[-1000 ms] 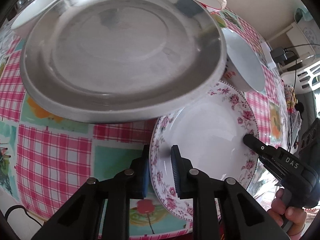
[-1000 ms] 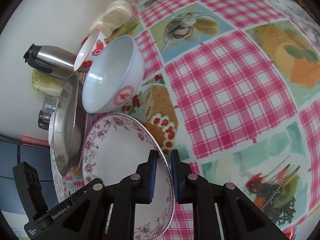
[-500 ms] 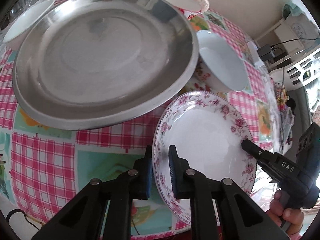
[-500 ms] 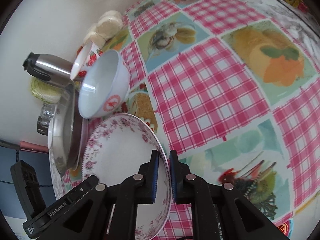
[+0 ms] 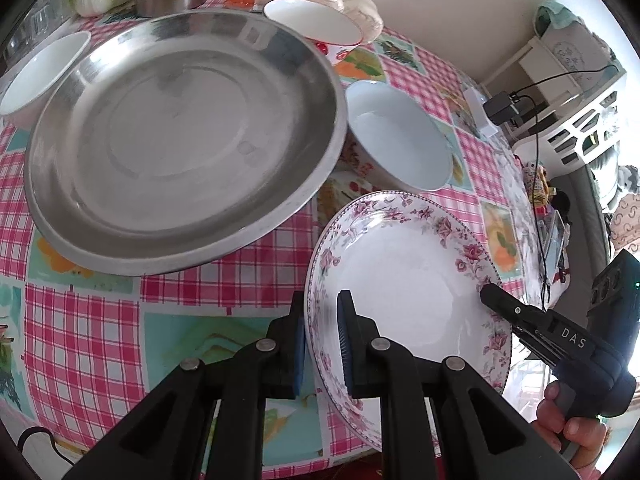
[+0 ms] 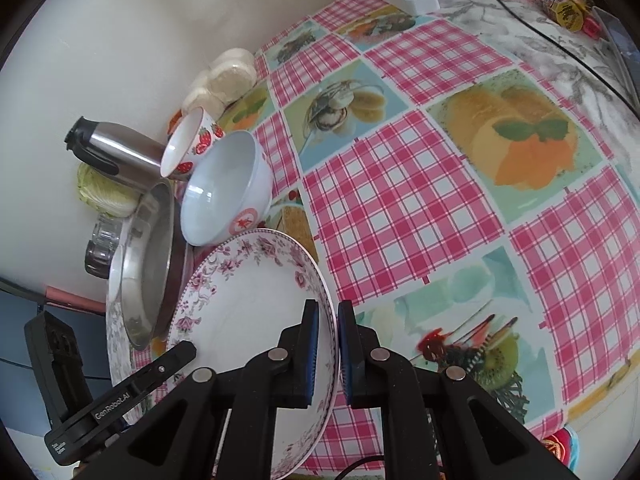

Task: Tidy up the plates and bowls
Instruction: 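Close the right tool on the floral plate rim, then lift the floral plate with the right tool and tilt it upright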

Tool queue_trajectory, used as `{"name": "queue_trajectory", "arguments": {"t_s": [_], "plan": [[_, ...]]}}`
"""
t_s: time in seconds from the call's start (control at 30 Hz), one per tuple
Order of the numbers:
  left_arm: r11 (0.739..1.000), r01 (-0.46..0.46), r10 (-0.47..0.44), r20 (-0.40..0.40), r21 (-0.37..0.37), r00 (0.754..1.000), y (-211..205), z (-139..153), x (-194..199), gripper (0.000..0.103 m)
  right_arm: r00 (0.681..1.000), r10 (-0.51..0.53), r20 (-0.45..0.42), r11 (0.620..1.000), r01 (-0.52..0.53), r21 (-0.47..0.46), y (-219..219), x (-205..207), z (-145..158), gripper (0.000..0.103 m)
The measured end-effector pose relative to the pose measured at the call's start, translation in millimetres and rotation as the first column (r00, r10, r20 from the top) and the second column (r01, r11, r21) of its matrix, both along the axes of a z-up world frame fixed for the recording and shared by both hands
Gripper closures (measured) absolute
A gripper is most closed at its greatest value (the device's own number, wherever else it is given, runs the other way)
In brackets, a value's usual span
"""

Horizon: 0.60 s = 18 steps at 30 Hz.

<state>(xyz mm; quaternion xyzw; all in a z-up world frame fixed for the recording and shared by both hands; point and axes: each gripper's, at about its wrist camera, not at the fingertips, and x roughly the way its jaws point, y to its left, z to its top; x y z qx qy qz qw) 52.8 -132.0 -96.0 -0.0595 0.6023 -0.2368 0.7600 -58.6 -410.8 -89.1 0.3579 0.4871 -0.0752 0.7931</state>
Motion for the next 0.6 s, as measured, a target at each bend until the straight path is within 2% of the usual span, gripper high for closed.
{"name": "queue_trajectory", "arguments": {"t_s": [0.17,0.37,0.6], "plan": [[1.000,0.019,-0.019,0.024,-0.004,1.000,-3,9,-4,0.088,1.000,-0.008,0.025,1.000,0.008,-0.012,-1,-9,11,0.092],[1.000,0.018,-0.015,0.107,-0.025,0.994,-2,31,-6,0.088,0.996,0.008,0.083,0.999,-0.004,-0.047,3,-15,29,0.092],[0.998,-0.009,0.023,0.206,-0.070,0.978,7,71,6,0.088,0.988,0.021,0.155,0.998,-0.011,-0.068,12,-3,62,0.092]]}}
